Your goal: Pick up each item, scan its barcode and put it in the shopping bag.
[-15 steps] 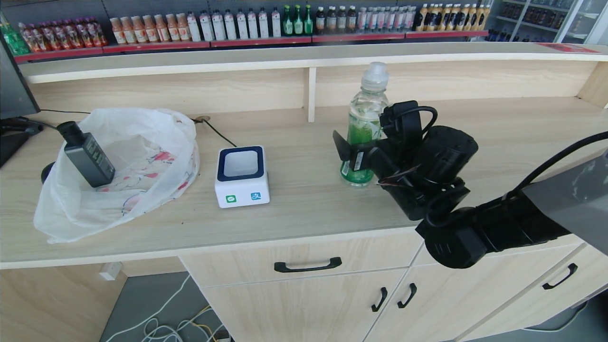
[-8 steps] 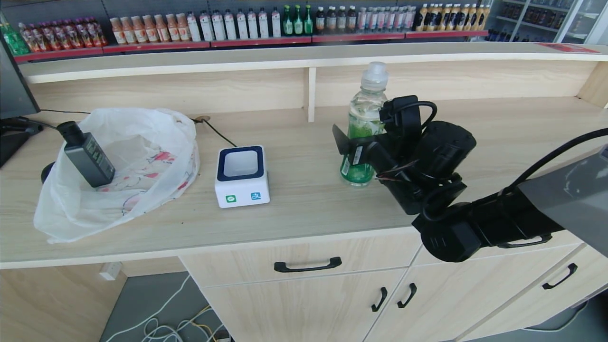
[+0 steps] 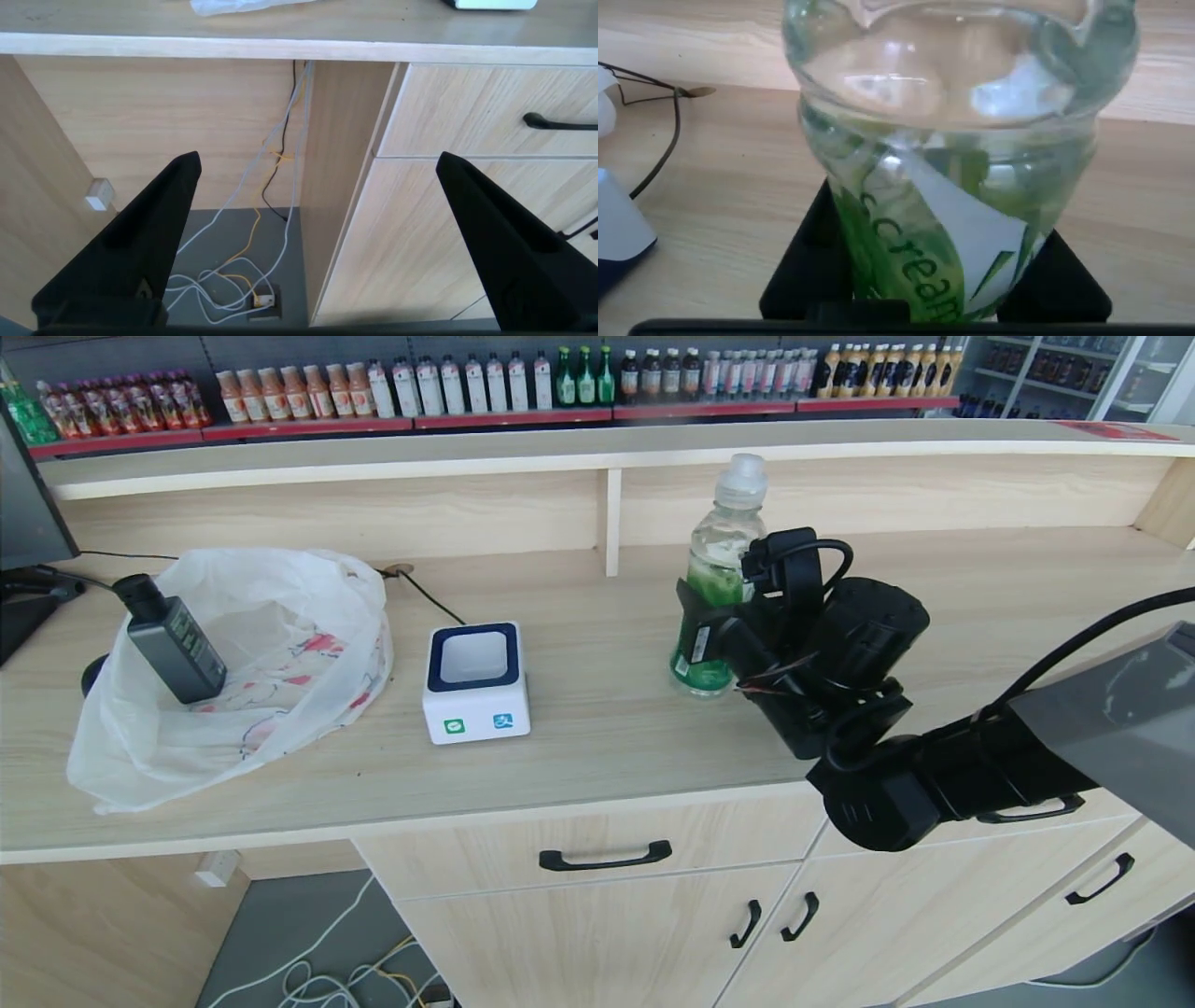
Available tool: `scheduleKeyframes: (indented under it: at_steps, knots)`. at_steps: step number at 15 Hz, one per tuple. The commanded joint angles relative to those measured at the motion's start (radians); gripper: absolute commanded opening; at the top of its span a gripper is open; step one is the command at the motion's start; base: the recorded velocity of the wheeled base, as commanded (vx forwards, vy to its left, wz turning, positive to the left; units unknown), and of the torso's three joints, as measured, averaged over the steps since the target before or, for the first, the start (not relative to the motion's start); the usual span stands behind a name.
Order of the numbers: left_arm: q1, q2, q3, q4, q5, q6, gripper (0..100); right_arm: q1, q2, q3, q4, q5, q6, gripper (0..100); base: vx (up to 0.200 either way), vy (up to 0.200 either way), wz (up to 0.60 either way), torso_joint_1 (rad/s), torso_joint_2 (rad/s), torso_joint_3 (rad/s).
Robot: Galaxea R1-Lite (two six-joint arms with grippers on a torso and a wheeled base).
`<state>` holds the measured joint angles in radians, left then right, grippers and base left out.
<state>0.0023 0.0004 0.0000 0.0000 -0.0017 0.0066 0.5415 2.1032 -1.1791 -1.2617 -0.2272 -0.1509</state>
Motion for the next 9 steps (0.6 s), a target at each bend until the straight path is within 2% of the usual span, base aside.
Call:
scheduleKeyframes:
  at_steps: [1, 9]
  knots:
    - [0.001, 0.000, 0.000, 0.000, 0.000, 0.000, 100, 0.000, -0.002, -0.007, -0.001, 0.002, -0.001, 0, 0.000, 0.000, 0.00, 0.000, 0.00, 0.000]
    - [0.001, 0.000, 0.000, 0.000, 0.000, 0.000, 100, -0.020, -0.019, -0.014, -0.001, 0.002, -0.001, 0, 0.000, 0.000, 0.00, 0.000, 0.00, 0.000]
